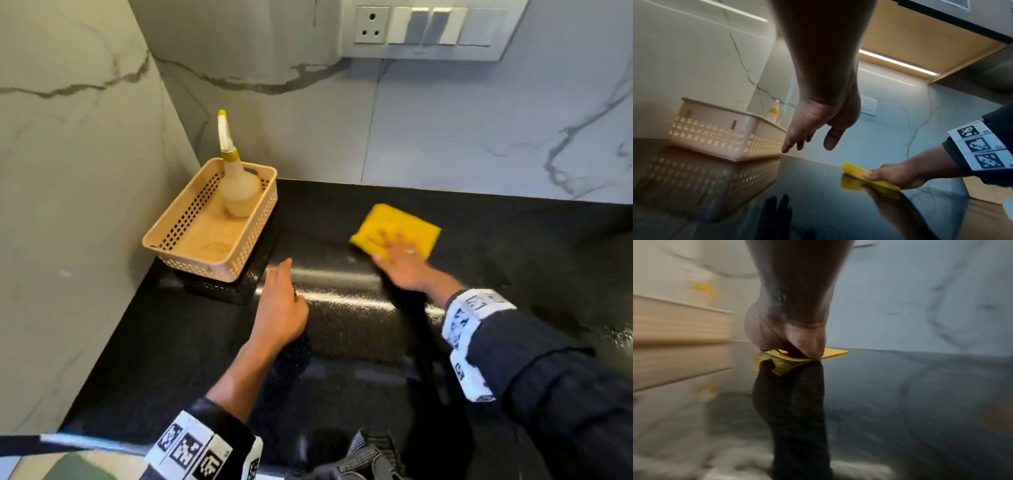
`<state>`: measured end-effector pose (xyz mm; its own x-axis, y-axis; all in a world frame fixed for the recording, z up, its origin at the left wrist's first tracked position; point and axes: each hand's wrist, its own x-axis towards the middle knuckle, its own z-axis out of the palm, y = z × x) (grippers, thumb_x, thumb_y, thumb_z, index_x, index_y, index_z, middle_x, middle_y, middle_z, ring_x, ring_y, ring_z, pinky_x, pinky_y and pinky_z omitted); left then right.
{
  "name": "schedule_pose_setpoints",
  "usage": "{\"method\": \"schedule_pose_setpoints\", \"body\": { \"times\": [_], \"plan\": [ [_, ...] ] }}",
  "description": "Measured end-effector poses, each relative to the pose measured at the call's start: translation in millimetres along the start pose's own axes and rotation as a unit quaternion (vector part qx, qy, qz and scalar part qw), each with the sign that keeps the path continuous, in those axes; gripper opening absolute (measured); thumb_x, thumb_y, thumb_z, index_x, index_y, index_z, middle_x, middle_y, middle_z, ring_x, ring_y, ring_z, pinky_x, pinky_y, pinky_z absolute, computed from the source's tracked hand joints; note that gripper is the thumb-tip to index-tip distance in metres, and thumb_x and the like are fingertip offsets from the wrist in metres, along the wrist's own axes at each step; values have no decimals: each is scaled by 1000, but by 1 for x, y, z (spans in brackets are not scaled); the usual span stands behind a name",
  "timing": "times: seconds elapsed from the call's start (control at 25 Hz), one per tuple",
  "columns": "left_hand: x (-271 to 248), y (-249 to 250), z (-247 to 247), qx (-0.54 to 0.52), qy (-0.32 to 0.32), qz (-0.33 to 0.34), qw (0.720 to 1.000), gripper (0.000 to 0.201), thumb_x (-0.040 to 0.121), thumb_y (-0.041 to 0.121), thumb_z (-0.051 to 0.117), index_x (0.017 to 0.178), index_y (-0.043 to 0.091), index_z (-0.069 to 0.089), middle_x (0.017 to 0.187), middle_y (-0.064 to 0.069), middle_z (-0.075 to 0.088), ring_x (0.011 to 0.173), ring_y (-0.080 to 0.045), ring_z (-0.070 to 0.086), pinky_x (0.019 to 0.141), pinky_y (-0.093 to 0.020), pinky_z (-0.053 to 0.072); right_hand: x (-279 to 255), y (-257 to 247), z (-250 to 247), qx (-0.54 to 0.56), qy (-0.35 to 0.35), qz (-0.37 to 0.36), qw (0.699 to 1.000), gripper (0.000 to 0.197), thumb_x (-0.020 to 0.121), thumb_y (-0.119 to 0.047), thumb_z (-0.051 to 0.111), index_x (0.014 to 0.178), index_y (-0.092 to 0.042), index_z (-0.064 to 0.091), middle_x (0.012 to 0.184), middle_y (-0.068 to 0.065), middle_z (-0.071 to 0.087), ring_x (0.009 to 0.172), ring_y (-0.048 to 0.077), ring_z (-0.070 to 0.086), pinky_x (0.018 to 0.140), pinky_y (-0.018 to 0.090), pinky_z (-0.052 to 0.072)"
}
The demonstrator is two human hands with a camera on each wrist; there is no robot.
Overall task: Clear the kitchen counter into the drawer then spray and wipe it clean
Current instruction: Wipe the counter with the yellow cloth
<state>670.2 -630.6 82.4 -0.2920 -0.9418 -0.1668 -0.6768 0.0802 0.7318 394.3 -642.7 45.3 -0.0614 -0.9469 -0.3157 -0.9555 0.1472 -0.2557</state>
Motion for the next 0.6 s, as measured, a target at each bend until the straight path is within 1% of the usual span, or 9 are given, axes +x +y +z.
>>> {"method": "schedule_pose_setpoints", "body": {
  "times": [0.08, 0.12, 0.2, 0.24, 0.32, 0.4, 0.44, 0.52, 0.6],
  "plan": [
    [-3, -3, 9, 19, -5, -23, 1000, 68, 95, 9, 50, 153, 5, 14, 157, -19, 21, 148, -31, 12, 121, -40, 14, -19, 40, -3, 52, 30, 151, 987, 53, 104, -50, 17, 154, -42, 1, 165, -1, -11, 150, 33, -13, 119, 54, -5],
    [-3, -6, 14, 32, -5, -35, 999, 68, 96, 13, 50, 153, 5, 14, 157, -20, 22, 148, -33, 14, 120, -44, 17, -28, 40, 1, 65, 29, 191, 979, 54, 104, -50, 17, 155, -41, 0, 165, 0, -14, 150, 34, -15, 119, 55, -8],
    [0, -7, 24, 37, 8, -39, 999, 66, 97, 21, 51, 152, 4, 18, 154, -21, 28, 144, -36, 22, 117, -47, 22, -37, 4, 18, 49, 13, 193, 980, 56, 104, -51, 17, 155, -39, -2, 164, 3, -18, 148, 39, -18, 117, 59, -9],
    [3, -6, 30, 26, 23, -26, 999, 64, 98, 24, 51, 151, 3, 22, 152, -21, 31, 142, -36, 26, 116, -47, 24, -43, -22, 27, 29, 2, 156, 987, 56, 104, -50, 19, 155, -38, -2, 163, 5, -19, 147, 41, -18, 117, 60, -8],
    [7, 2, 40, -3, 45, 4, 999, 62, 97, 30, 52, 147, 0, 30, 148, -22, 38, 139, -36, 33, 114, -44, 28, -65, -74, 49, -19, -34, 16, 999, 57, 104, -49, 23, 156, -36, 2, 163, 7, -17, 147, 42, -19, 116, 62, -9],
    [10, 10, 50, 10, 58, 25, 998, 62, 95, 38, 52, 143, 1, 39, 143, -22, 44, 135, -37, 39, 110, -45, 31, -106, -105, 64, -49, -86, -150, 984, 53, 105, -47, 25, 156, -37, 13, 165, 2, -10, 147, 36, -23, 115, 56, -17],
    [12, 14, 56, 37, 56, 19, 998, 60, 95, 40, 54, 141, 4, 42, 142, -20, 46, 134, -36, 40, 110, -47, 30, -127, -102, 69, -49, -108, -204, 972, 51, 105, -47, 24, 155, -39, 16, 165, -2, -8, 147, 31, -24, 115, 51, -20],
    [8, 28, 69, 91, 47, 3, 995, 57, 93, 44, 57, 138, 11, 47, 140, -14, 49, 136, -31, 37, 113, -52, 22, -159, -66, 65, -48, -125, -235, 963, 50, 106, -47, 23, 154, -44, 12, 164, -12, -10, 148, 23, -25, 116, 43, -22],
    [8, 46, 84, 127, 27, 5, 992, 56, 91, 46, 59, 137, 16, 48, 144, -12, 45, 140, -28, 31, 116, -55, 15, -173, -7, 57, -42, -110, -210, 971, 50, 106, -47, 22, 153, -47, 5, 161, -18, -16, 147, 19, -26, 115, 40, -22]
  ]
}}
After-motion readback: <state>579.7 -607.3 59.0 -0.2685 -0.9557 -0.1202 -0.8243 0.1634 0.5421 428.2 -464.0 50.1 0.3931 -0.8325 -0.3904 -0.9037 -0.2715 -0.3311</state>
